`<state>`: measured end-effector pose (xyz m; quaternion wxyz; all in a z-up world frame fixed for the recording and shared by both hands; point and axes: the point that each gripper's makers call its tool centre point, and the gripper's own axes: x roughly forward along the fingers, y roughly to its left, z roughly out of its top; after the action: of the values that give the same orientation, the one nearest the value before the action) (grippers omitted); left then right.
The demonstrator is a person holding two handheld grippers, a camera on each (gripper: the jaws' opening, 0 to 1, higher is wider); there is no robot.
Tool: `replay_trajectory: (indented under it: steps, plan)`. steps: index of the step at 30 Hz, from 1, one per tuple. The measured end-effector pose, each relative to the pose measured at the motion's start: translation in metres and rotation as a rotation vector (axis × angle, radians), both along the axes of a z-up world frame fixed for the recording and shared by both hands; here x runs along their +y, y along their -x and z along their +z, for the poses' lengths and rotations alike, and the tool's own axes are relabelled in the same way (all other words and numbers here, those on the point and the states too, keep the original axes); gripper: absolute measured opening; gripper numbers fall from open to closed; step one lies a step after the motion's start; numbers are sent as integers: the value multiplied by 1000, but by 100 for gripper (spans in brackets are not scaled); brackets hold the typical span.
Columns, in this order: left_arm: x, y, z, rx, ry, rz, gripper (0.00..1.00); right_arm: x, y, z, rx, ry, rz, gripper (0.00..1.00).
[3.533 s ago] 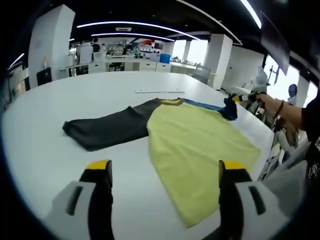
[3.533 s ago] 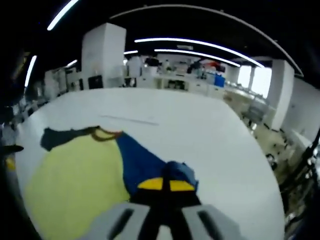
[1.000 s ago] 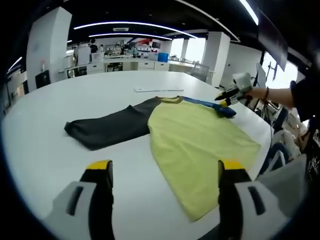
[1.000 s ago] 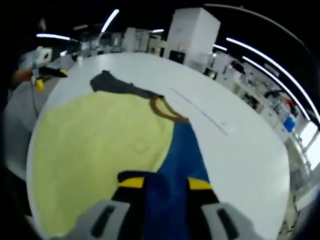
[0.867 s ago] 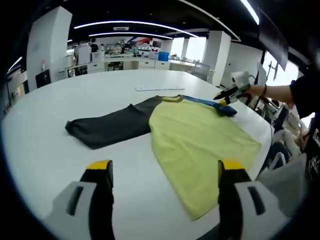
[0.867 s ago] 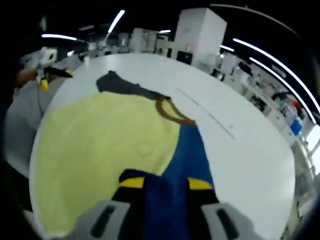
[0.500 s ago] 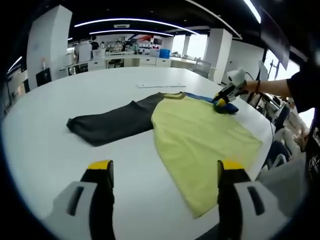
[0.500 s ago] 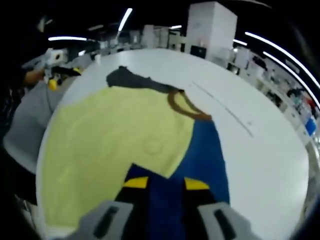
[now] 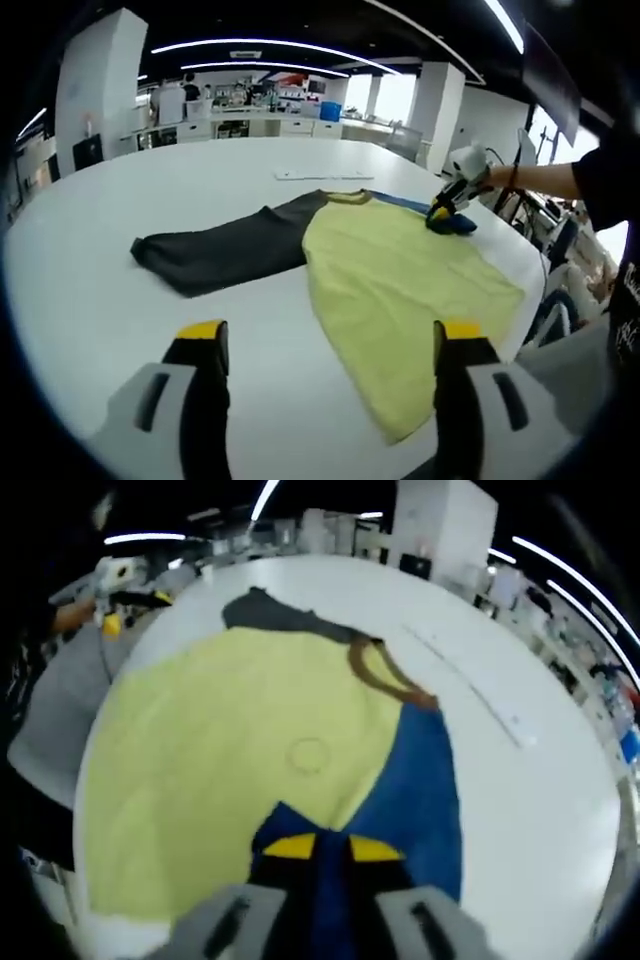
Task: Fold the garment on the visible template until the final outline fits inside the template.
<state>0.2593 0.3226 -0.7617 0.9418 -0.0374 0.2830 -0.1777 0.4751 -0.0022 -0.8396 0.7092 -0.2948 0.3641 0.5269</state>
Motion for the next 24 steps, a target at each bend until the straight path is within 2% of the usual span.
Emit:
replay_trajectory:
  steps: [6, 13, 17, 24]
  plan:
    - [2, 0, -1, 1, -15, -1, 80, -1, 6, 7, -35, 28, 17, 0]
    - [4, 0, 0, -3, -16, -6, 80, -12, 2, 17, -58, 42, -9, 0]
    - [2, -1, 1, -9, -15, -12, 80, -21, -1, 32, -92, 32, -51, 0]
    - [-2, -5, 5, -32, -14, -26, 80, -46, -18, 66, -202, 28, -185, 0]
